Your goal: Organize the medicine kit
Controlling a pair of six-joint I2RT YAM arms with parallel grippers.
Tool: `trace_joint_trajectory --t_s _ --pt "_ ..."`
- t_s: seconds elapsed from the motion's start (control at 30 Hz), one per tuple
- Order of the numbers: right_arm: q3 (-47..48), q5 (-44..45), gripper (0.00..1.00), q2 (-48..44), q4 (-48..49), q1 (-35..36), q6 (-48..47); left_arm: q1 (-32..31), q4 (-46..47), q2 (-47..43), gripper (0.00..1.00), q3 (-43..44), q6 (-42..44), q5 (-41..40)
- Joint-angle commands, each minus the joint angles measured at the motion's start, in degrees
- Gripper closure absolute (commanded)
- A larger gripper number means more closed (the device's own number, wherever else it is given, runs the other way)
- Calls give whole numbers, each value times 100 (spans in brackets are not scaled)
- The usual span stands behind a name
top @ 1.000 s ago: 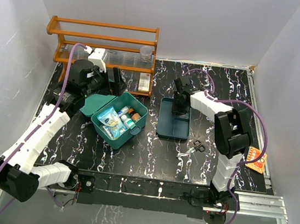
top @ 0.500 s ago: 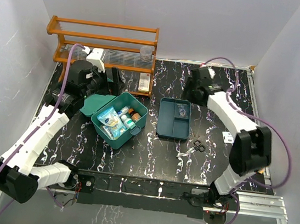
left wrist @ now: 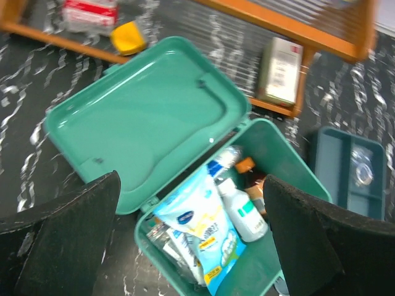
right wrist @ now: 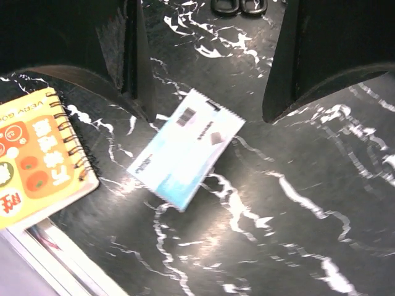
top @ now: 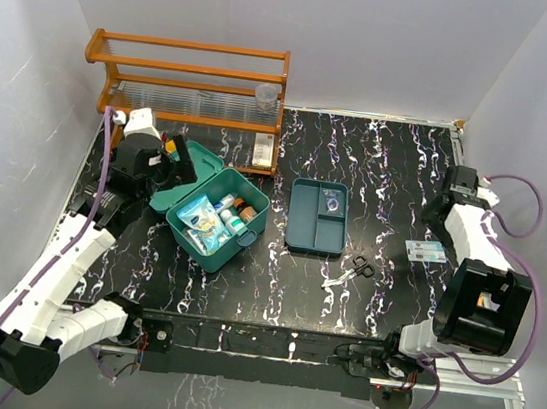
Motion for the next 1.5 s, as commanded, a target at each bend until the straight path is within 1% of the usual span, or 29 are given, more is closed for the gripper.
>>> trace_joint_trajectory --t_s 0.0,0.13,0.17,0.27,0.4,0.63,0.7,0.83,1.0,1.07,1.27,1.47 --pt "-200 -205 37 127 164 -597 322 -15 -783 -269 1 -85 -952 -1416" --pt "-228 -718 54 571 320 -977 265 -14 -661 -486 1 -172 -930 -1459" --pt "-217 -778 57 662 375 -997 230 -14 -618 -513 1 -185 -913 -1468" --pt "-100 -997 60 918 459 -1008 142 -14 -501 -546 1 -195 -843 -1457" --pt "23 -984 64 1154 451 -1008 137 -14 -366 -531 1 -208 -796 -1390" --pt "162 -910 65 1462 470 -1008 -9 -15 -254 -474 1 -243 -756 -1338" --pt "206 -904 67 1623 412 -1008 -71 -14 -218 -452 1 -248 -740 -1329" --pt "114 -891 77 1792 468 -1008 -148 -15 -140 -395 1 -232 -702 -1306" --pt "26 -1095 93 1758 620 -996 -319 -15 -58 -315 1 -198 -630 -1255" --pt "46 -1140 97 1704 626 -923 -393 -14 -38 -277 1 -172 -583 -1227" --pt "206 -1134 97 1360 650 -403 -660 -14 34 -173 1 -92 -511 -1093" --pt "407 -1103 94 1239 791 402 -1244 -16 108 -67 1 -38 -502 -937"
